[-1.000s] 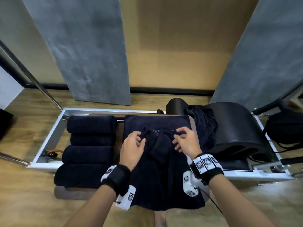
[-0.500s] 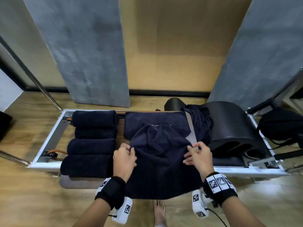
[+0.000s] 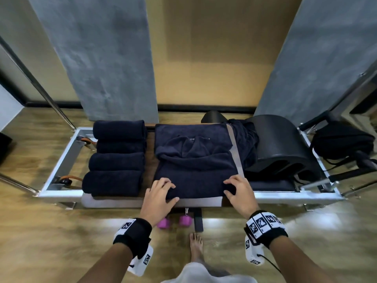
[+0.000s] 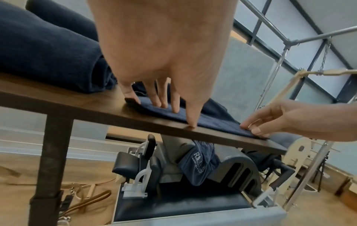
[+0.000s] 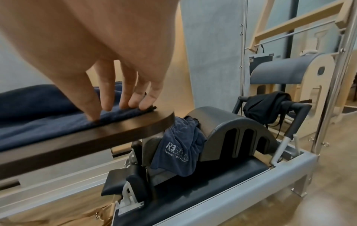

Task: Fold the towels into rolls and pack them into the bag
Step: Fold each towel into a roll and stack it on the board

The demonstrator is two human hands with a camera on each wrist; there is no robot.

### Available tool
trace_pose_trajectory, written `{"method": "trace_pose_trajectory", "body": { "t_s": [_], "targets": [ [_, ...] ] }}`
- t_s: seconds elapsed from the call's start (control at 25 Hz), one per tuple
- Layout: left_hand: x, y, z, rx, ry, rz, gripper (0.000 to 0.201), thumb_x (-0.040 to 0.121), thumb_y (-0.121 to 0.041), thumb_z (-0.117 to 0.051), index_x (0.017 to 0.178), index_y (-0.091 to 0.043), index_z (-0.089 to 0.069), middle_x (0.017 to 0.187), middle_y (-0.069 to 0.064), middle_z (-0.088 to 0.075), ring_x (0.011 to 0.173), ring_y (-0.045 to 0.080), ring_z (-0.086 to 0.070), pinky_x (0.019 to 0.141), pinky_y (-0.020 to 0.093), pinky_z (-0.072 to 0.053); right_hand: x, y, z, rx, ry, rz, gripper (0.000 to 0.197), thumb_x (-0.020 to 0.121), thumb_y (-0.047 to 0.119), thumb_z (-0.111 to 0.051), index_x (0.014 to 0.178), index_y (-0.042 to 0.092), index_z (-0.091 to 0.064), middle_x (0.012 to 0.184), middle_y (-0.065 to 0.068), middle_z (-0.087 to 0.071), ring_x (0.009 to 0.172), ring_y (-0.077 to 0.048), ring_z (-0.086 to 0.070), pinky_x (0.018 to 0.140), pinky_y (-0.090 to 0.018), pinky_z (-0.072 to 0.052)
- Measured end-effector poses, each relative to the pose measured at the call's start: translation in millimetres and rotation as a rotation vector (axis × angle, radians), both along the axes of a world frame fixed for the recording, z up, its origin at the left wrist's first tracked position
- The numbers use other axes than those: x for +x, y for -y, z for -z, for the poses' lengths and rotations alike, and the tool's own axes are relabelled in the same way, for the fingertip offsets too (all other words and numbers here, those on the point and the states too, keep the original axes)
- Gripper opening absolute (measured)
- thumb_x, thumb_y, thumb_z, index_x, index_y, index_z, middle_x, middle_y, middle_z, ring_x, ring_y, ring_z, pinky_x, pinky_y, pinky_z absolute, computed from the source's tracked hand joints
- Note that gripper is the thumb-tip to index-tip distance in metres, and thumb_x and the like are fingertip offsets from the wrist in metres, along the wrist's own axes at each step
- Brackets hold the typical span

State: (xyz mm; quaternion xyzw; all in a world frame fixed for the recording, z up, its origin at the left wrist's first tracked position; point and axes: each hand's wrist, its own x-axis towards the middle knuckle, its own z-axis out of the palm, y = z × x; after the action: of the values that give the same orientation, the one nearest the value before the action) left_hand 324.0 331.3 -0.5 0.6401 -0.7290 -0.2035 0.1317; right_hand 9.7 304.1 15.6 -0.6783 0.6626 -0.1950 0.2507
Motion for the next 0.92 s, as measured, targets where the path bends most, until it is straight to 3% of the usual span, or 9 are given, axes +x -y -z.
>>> {"method": "trace_pose_trajectory", "body": {
  "t_s": [0.08, 0.16, 0.36, 0.48, 0.56, 0.68, 0.76, 0.92],
  "targets": [
    [5.3, -10.4, 1.0, 0.019, 0.051, 0.046, 0.055, 0.087, -0.061, -0.074, 0.13, -0.032, -0.056, 0.138, -0.018, -0.043, 0.13, 0.008, -0.041, 0.096, 0.037, -0.041, -2.6, -8.6, 6.6, -0.013, -0.029, -0.026, 0.035, 0.086, 0.021, -0.084, 0.119, 0.013, -0.075, 0.118, 0.006, -0.055, 0.112, -0.01, -0.052, 0.107, -0.027, -0.044],
    [9.9, -17.7, -0.3, 0.028, 0.114, 0.079, 0.058, 0.082, -0.062, -0.077, 0.128, -0.034, -0.053, 0.137, -0.02, -0.041, 0.127, 0.007, -0.041, 0.095, 0.036, -0.04, -5.4, -15.7, 9.6, -0.02, -0.028, -0.046, 0.046, 0.081, 0.033, -0.089, 0.121, 0.016, -0.074, 0.118, 0.009, -0.052, 0.113, -0.007, -0.05, 0.103, -0.021, -0.041],
    [18.5, -21.8, -10.0, -0.034, 0.054, 0.097, 0.016, 0.094, -0.028, -0.075, 0.104, -0.033, -0.065, 0.114, -0.02, -0.053, 0.112, 0.01, -0.055, 0.093, 0.034, -0.037, -14.7, -25.5, 11.1, -0.041, -0.073, -0.141, 0.065, 0.072, 0.046, -0.092, 0.128, 0.021, -0.069, 0.121, 0.013, -0.045, 0.115, -0.005, -0.045, 0.105, -0.026, -0.043],
    [21.0, -12.3, -20.5, -0.127, -0.096, 0.033, 0.011, 0.102, -0.018, -0.066, 0.105, -0.028, -0.068, 0.106, -0.02, -0.064, 0.101, 0.008, -0.063, 0.095, 0.035, -0.041, -19.9, -26.2, 9.3, -0.025, -0.136, -0.181, 0.065, 0.075, 0.05, -0.089, 0.131, 0.025, -0.067, 0.123, 0.012, -0.045, 0.117, -0.008, -0.046, 0.106, -0.028, -0.044],
    [21.7, 0.8, -30.2, -0.18, -0.204, -0.018, 0.014, 0.105, -0.015, -0.061, 0.111, -0.025, -0.068, 0.108, -0.017, -0.069, 0.098, 0.009, -0.066, 0.095, 0.035, -0.046, -22.1, -24.7, 6.3, -0.014, -0.163, -0.193, 0.056, 0.079, 0.047, -0.087, 0.128, 0.027, -0.068, 0.121, 0.011, -0.047, 0.115, -0.011, -0.05, 0.104, -0.032, -0.047],
    [21.2, 26.9, -46.3, -0.222, -0.354, -0.035, 0.02, 0.108, -0.016, -0.054, 0.118, -0.026, -0.068, 0.116, -0.016, -0.07, 0.106, 0.009, -0.067, 0.096, 0.031, -0.049, -22.7, -15.7, 1.2, -0.089, -0.155, -0.233, 0.025, 0.088, 0.022, -0.08, 0.112, 0.022, -0.074, 0.112, 0.008, -0.058, 0.106, -0.017, -0.057, 0.096, -0.039, -0.05],
    [21.4, 45.6, -54.6, -0.224, -0.435, -0.05, 0.022, 0.111, -0.019, -0.05, 0.119, -0.03, -0.067, 0.118, -0.019, -0.069, 0.111, 0.003, -0.065, 0.096, 0.024, -0.048, -24.2, -5.6, -2.1, -0.087, -0.136, -0.22, 0.019, 0.092, 0.011, -0.072, 0.109, 0.019, -0.074, 0.108, 0.006, -0.065, 0.103, -0.021, -0.062, 0.093, -0.042, -0.051],
    [23.8, 89.0, -63.9, -0.318, -0.476, -0.126, 0.02, 0.11, -0.016, -0.053, 0.115, -0.027, -0.068, 0.113, -0.018, -0.069, 0.109, -0.005, -0.063, 0.094, 0.006, -0.041, -33.5, 43.2, -26.0, -0.077, 0.222, -0.033, 0.019, 0.097, 0.002, -0.067, 0.107, 0.016, -0.074, 0.094, -0.001, -0.075, 0.083, -0.022, -0.07, 0.08, -0.042, -0.058]
  ]
}}
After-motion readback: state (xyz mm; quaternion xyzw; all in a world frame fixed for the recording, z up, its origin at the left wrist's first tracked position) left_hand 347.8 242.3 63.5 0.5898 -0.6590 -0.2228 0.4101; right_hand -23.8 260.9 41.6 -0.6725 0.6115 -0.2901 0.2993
